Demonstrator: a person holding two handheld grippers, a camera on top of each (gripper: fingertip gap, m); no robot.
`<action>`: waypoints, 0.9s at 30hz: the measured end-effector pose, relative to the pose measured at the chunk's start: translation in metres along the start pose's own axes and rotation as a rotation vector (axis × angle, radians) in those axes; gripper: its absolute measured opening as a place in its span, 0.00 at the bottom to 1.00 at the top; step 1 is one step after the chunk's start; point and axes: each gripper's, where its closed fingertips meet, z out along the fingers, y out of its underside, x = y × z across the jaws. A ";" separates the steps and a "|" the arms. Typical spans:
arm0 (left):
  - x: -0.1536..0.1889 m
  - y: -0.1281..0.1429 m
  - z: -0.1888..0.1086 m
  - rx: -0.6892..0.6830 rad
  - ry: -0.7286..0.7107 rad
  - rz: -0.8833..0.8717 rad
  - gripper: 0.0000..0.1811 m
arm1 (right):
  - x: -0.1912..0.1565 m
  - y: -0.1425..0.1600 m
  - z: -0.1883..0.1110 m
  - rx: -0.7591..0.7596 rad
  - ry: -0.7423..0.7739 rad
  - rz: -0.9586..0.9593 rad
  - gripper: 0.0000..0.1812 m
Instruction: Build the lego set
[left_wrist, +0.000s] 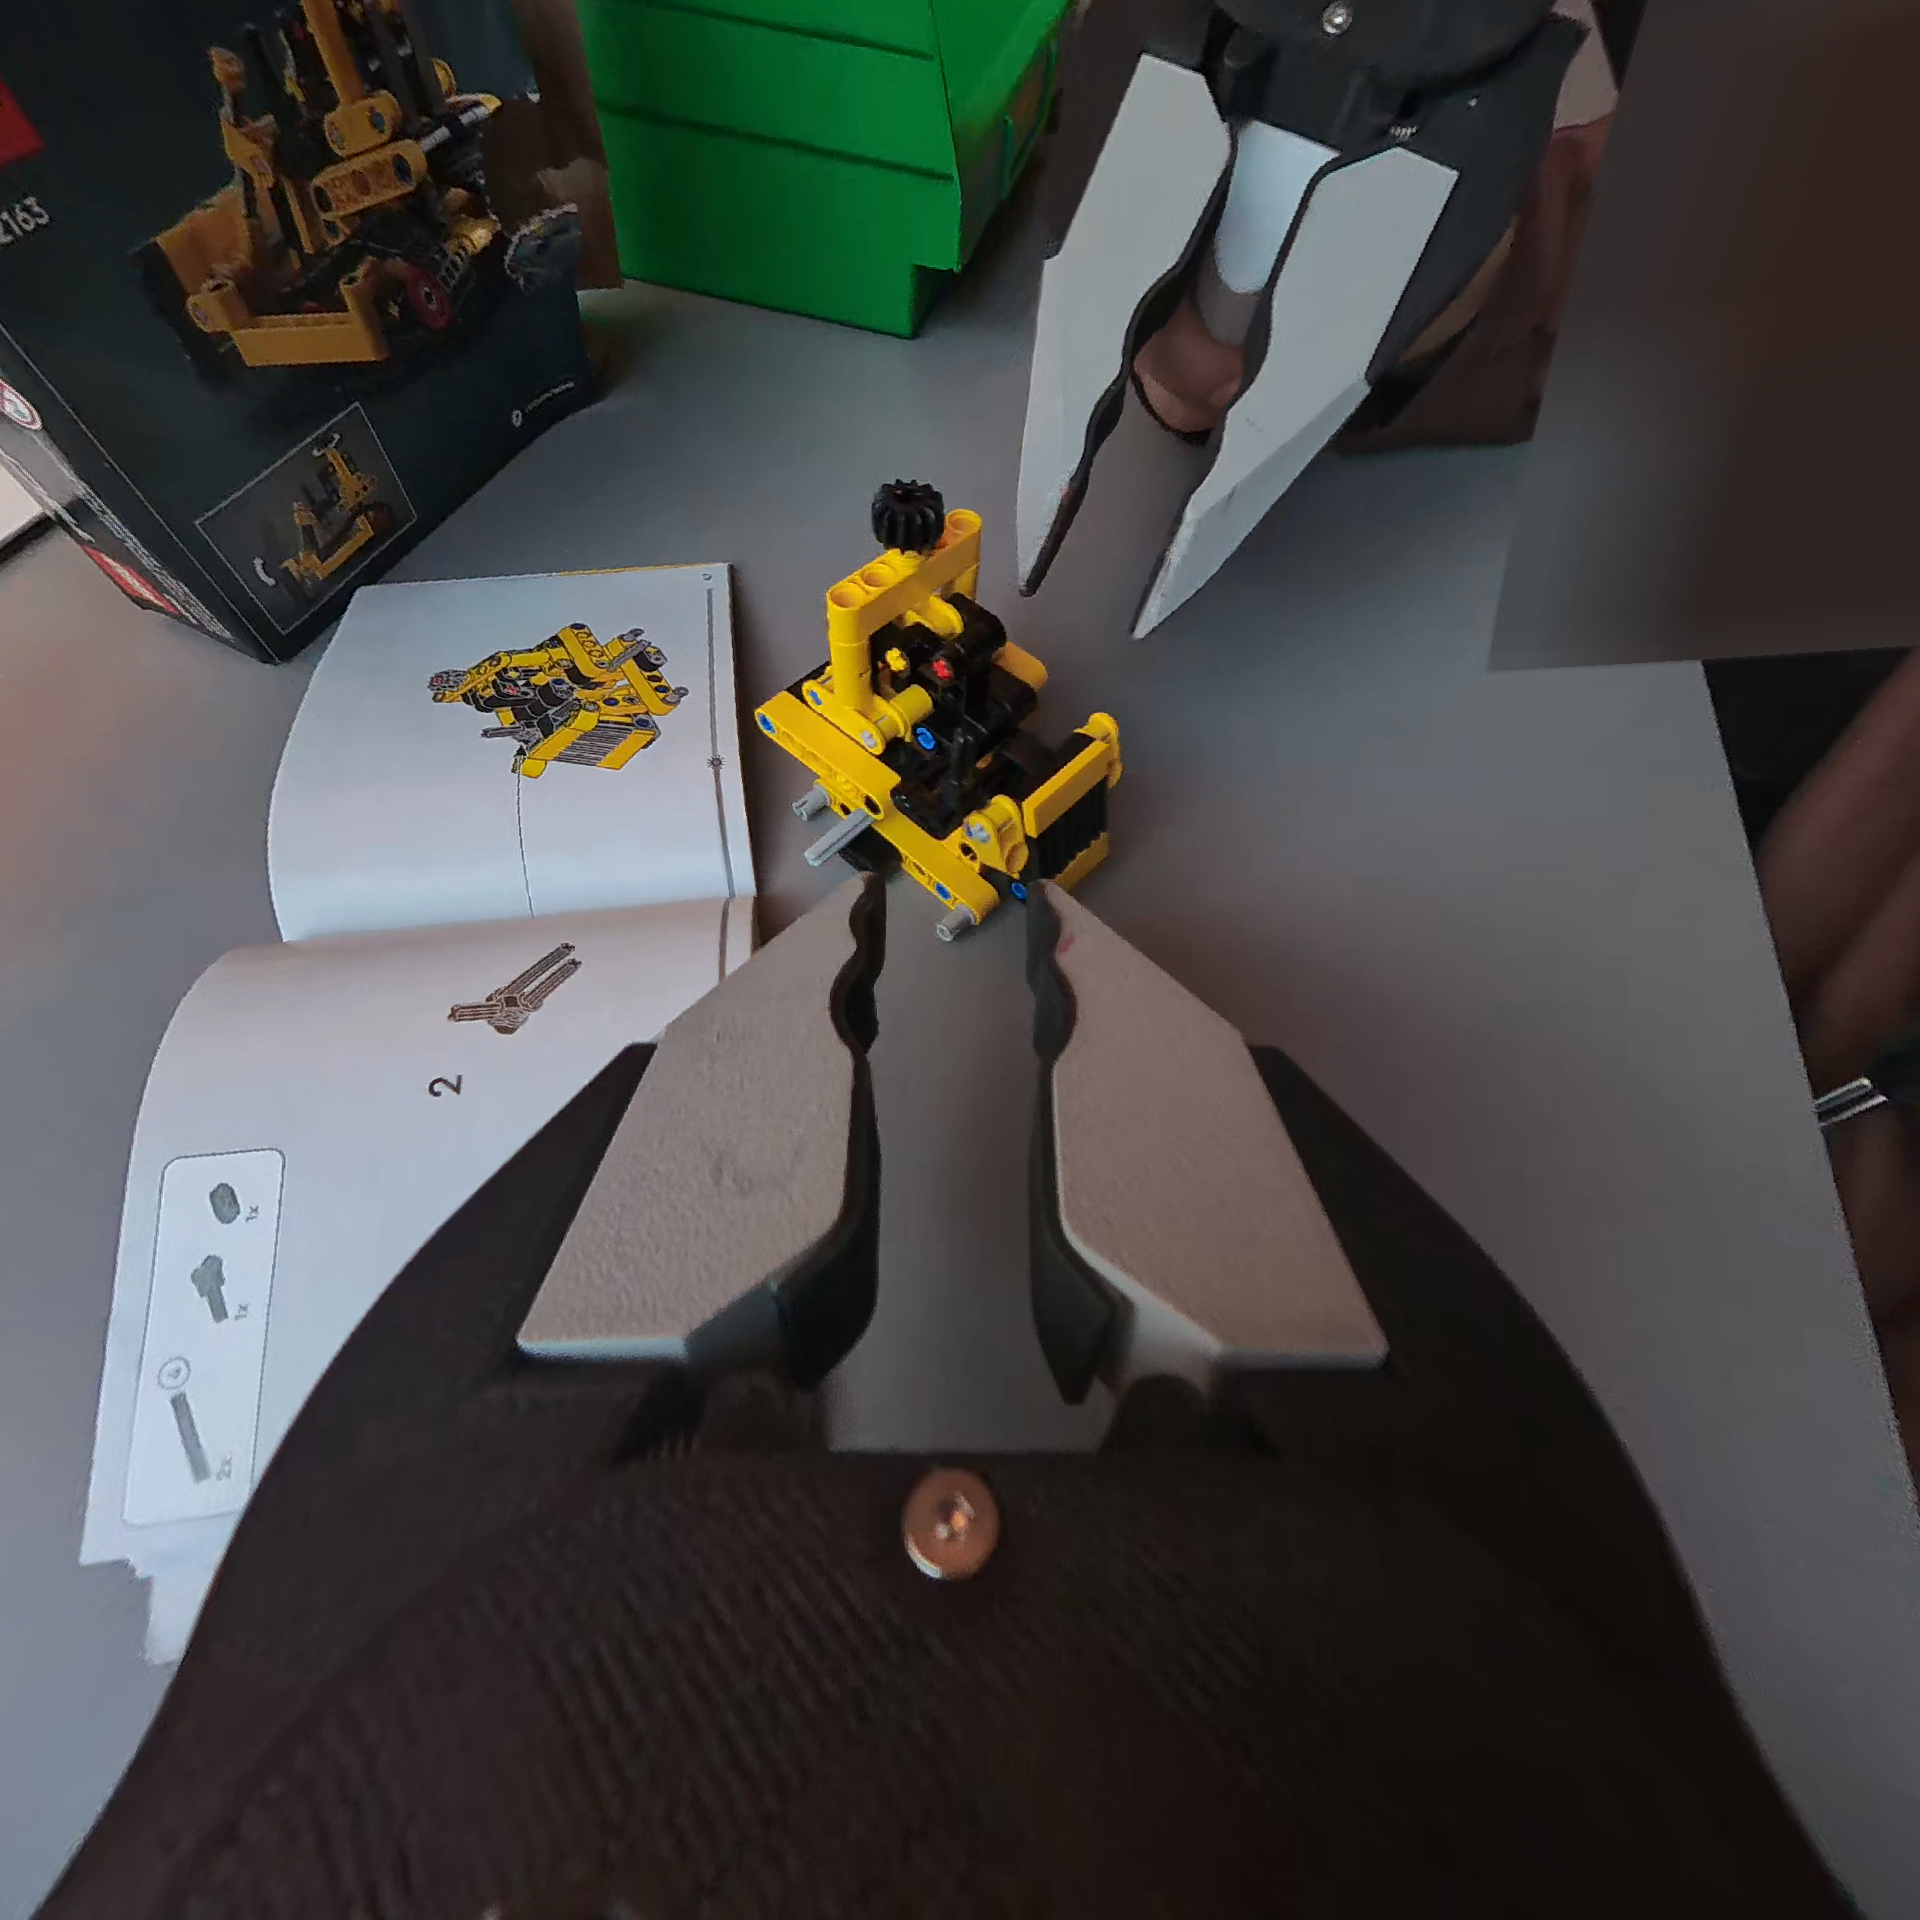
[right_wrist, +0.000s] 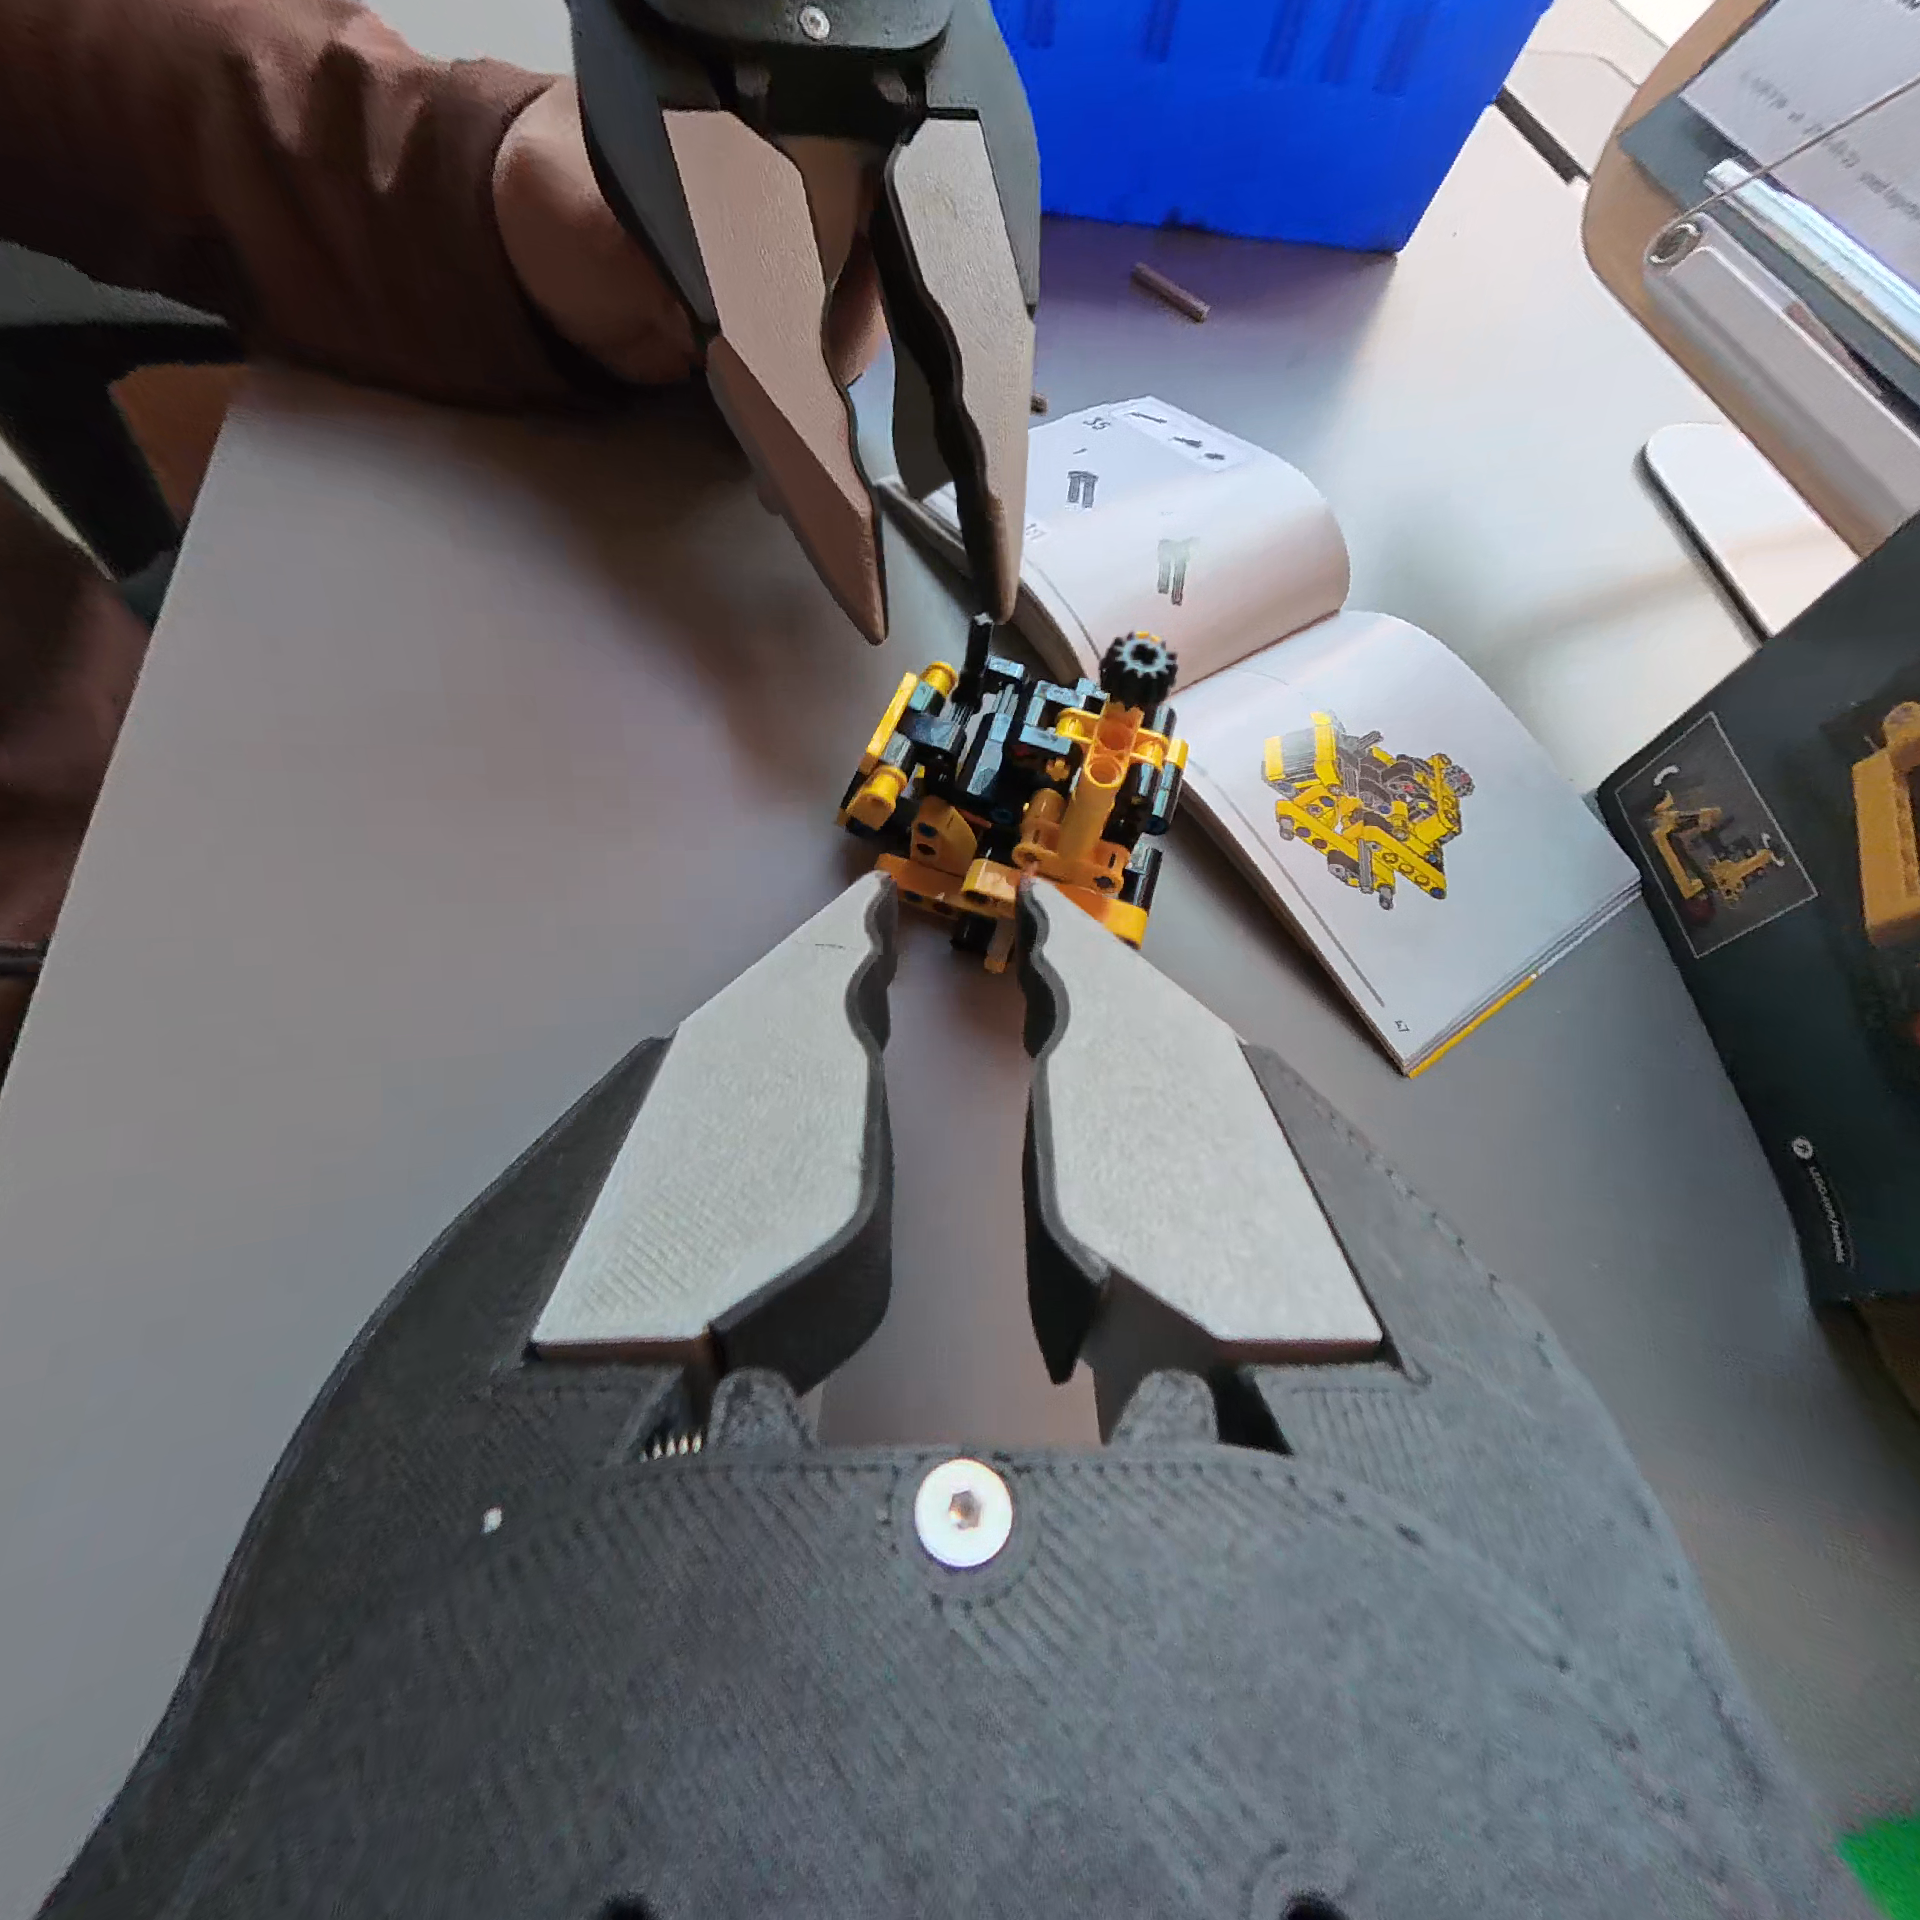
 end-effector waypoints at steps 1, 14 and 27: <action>-0.001 -0.001 0.001 0.001 0.012 -0.001 0.13 | 0.001 -0.001 0.001 -0.001 0.017 0.011 0.10; 0.002 -0.009 0.006 0.022 0.173 -0.049 0.12 | 0.018 -0.003 0.009 0.006 0.106 0.074 0.10; 0.009 -0.004 0.010 -0.026 0.223 -0.047 0.07 | 0.023 0.000 0.012 -0.003 0.113 0.075 0.19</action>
